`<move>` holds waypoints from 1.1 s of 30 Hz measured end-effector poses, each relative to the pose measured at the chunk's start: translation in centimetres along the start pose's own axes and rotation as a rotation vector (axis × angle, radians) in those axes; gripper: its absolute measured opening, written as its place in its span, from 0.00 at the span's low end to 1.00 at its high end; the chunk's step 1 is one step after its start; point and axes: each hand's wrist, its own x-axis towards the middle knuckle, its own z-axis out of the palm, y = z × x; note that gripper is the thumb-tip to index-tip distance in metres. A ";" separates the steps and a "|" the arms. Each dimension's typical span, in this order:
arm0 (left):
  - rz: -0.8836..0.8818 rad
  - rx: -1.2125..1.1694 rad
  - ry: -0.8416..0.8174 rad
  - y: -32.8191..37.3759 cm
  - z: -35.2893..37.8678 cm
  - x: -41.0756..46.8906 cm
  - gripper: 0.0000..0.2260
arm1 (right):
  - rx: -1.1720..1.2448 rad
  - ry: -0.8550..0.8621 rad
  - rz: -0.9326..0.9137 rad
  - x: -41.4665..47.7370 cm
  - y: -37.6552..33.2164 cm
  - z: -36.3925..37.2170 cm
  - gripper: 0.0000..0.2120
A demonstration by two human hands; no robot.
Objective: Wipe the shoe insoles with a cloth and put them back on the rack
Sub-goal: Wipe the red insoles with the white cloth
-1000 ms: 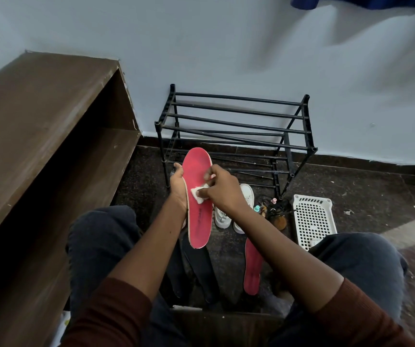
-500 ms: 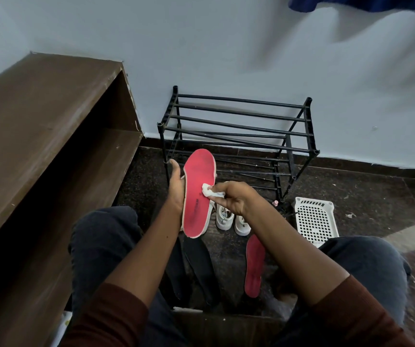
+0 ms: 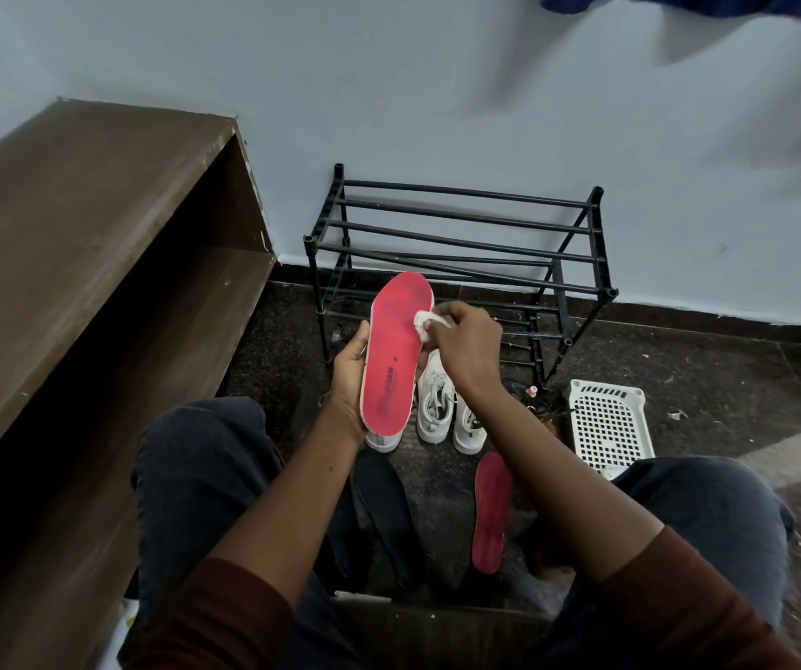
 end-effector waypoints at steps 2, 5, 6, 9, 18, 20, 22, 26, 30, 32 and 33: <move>0.017 0.006 -0.027 0.0 0.4 0.0 0.27 | -0.105 -0.030 -0.154 0.6 0.0 0.3 0.12; 0.057 0.051 -0.033 -0.2 0.8 0.1 0.23 | -0.238 -0.211 -0.306 0.7 0.1 1.1 0.13; 0.067 0.060 -0.025 -0.2 0.7 0.4 0.21 | -0.261 -0.271 -0.343 0.5 0.1 1.3 0.13; 0.056 0.055 0.008 -0.4 0.0 1.0 0.23 | -0.264 -0.407 -0.377 -0.3 -0.3 1.0 0.13; 0.032 0.105 0.107 0.2 -1.0 0.9 0.29 | -0.234 -0.897 -0.257 -1.4 -1.4 -0.2 0.11; 0.016 0.115 0.102 0.4 -0.7 0.7 0.25 | -0.081 -0.733 -0.172 -0.2 -1.5 -0.3 0.11; 0.020 0.106 0.064 0.5 -0.6 0.7 0.24 | -0.032 -0.473 -0.152 1.0 -1.4 0.2 0.11; 0.049 0.133 0.074 0.3 0.0 0.5 0.25 | -0.215 -0.389 -0.248 0.8 -1.2 2.4 0.12; 0.066 0.115 0.126 0.4 -0.4 0.8 0.24 | -0.260 -0.473 -0.294 -0.6 -0.6 3.5 0.13; 0.070 0.119 0.147 0.6 -0.8 0.9 0.26 | -0.227 -0.524 -0.280 -1.5 -0.2 3.4 0.13; 0.067 0.116 0.151 0.6 -0.8 0.9 0.28 | -0.224 -0.551 -0.288 -2.0 0.0 3.4 0.13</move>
